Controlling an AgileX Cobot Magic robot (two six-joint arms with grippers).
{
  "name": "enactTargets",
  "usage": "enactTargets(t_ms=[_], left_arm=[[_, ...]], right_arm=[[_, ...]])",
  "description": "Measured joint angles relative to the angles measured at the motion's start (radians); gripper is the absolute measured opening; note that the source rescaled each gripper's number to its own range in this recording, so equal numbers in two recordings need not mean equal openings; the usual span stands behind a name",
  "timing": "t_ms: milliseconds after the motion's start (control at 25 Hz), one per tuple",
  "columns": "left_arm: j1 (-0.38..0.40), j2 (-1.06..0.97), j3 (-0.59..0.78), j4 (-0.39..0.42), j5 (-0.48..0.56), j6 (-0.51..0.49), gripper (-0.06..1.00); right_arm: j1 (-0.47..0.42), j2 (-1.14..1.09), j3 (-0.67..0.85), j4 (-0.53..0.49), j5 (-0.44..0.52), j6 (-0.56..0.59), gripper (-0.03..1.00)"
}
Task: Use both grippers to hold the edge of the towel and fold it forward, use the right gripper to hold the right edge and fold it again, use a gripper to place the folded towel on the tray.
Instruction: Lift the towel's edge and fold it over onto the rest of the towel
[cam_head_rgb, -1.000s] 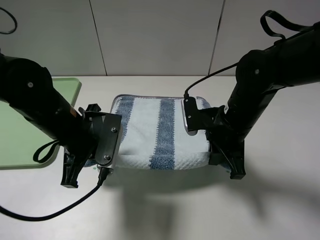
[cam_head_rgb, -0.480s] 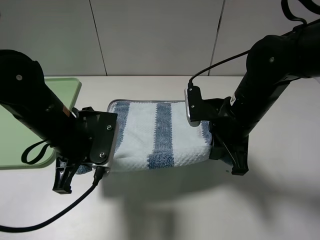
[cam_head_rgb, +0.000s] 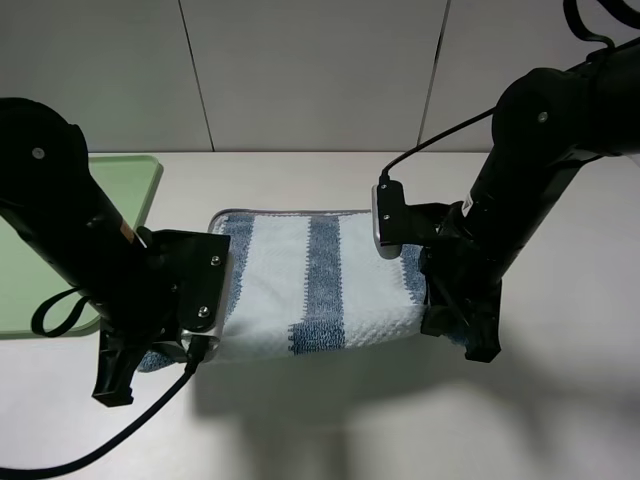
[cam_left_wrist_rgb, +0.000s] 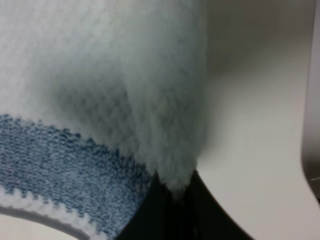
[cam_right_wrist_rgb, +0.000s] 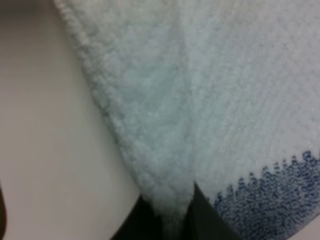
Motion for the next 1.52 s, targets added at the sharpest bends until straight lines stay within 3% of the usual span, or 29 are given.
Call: enactTargets(t_ms=[280,560,800,1120,1520], left_arm=[[0.0,-0.002,-0.007,-0.009,0.072,-0.024,0.0],[0.0,-0.002,-0.097,-0.002,0.182,-0.075,0.0],[0.0,-0.002,-0.152,0.076,0.185,-0.078,0.0],[0.0,-0.002,-0.158,0.155,0.08,-0.079,0.0],[0.0,0.002,-0.158,0.233,-0.079,-0.095,0.0]], right_arm=[[0.001,0.0,0.0,0.021,0.039,0.028,0.0],[0.001,0.0,0.0,0.016,0.075,0.089,0.0],[0.001,0.0,-0.081,-0.033,0.079,0.169,0.0],[0.001,0.0,-0.159,-0.136,0.063,0.223,0.0],[0.001,0.0,-0.159,-0.218,-0.059,0.271,0.0]])
